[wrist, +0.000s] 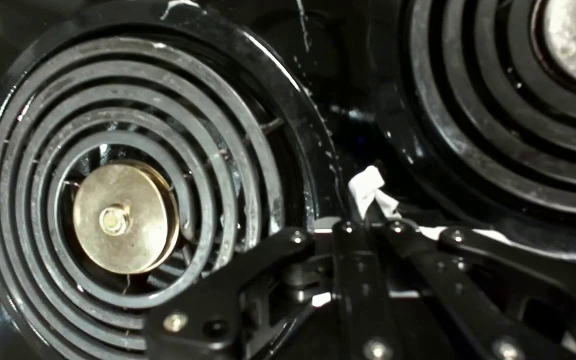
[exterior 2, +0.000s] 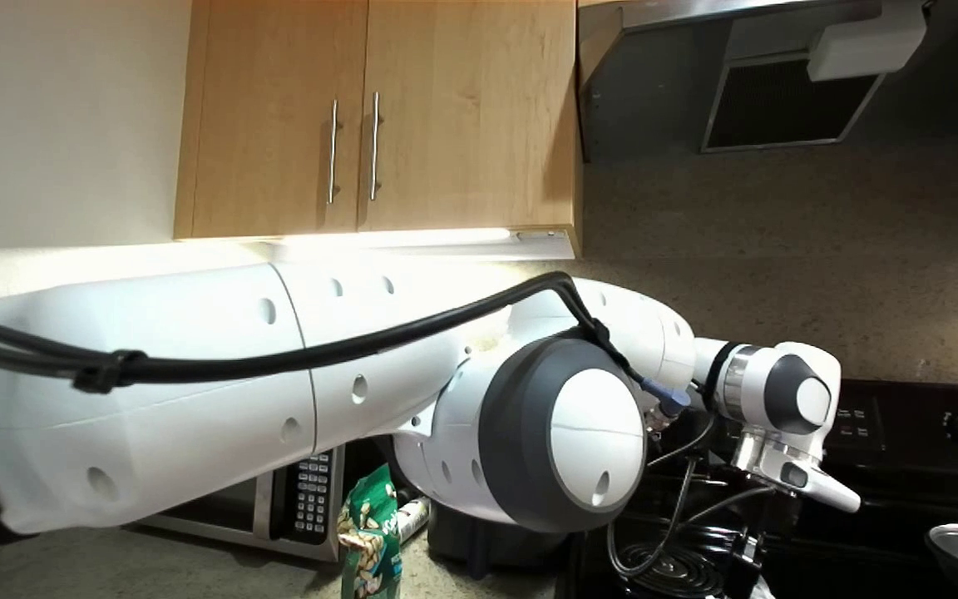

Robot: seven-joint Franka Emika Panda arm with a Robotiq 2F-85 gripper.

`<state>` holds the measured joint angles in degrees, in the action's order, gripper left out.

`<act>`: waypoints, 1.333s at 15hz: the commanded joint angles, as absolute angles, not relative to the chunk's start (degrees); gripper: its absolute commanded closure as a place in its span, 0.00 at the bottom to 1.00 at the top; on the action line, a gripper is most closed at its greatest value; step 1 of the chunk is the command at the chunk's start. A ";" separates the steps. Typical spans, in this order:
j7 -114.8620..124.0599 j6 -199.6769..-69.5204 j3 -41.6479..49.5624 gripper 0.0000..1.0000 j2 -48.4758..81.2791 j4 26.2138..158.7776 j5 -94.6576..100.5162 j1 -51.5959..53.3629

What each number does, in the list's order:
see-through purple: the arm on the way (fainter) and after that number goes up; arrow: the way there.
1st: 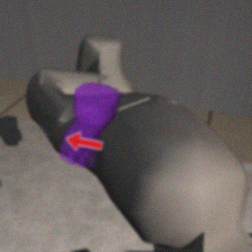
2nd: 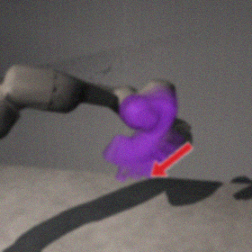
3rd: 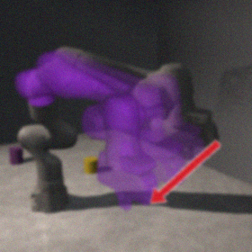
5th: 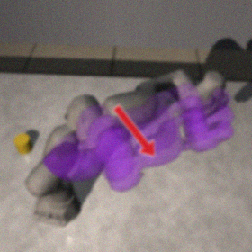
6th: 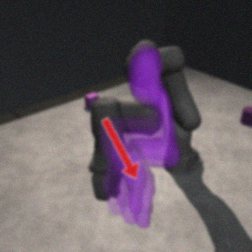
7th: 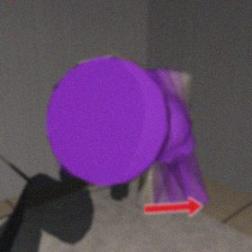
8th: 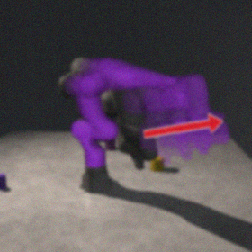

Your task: Use the tissue to wipe the stove

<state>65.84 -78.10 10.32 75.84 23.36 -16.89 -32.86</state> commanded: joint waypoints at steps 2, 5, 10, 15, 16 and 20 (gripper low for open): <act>73.85 -83.51 10.60 0.95 80.21 21.51 -10.53 -34.50; 79.13 -83.03 11.10 0.70 78.17 23.77 -7.42 -33.31; 77.82 -81.44 10.06 0.46 76.67 22.86 -4.47 -31.52; 77.57 -83.11 9.87 0.13 75.38 21.28 -2.78 -29.93; 77.60 -84.34 9.84 0.08 75.01 20.78 -2.66 -29.67; 76.87 -88.52 9.17 0.00 72.59 19.81 -3.02 -28.92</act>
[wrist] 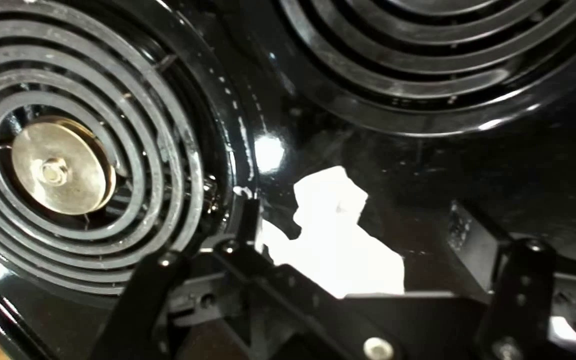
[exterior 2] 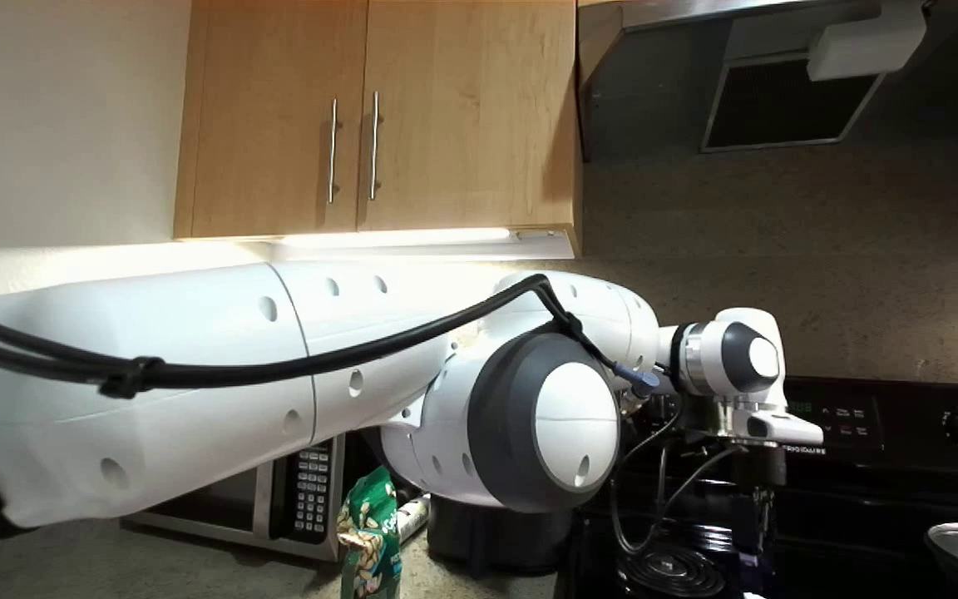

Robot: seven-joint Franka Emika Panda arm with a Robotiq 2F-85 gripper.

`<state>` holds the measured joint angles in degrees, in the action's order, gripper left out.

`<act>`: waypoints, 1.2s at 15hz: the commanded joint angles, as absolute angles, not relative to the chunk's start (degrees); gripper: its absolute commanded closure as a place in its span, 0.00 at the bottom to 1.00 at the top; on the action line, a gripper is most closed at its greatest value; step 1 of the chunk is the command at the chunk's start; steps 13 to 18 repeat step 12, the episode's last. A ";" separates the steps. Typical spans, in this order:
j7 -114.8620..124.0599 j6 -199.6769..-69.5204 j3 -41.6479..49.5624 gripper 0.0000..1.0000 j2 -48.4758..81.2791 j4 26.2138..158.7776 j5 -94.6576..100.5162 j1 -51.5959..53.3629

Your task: Use the tissue to wipe the stove

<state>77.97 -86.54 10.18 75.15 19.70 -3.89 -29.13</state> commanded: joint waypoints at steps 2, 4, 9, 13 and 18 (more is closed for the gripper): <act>76.76 -89.77 8.67 0.00 70.98 20.01 -3.41 -28.82; 77.90 -89.62 8.81 0.00 70.93 21.27 -3.12 -28.55; 77.90 -89.62 8.82 0.00 70.63 21.94 -3.18 -28.45; 77.90 -89.62 8.82 0.00 70.71 21.94 -3.18 -28.45; 77.90 -89.62 8.82 0.00 70.71 21.94 -3.18 -28.45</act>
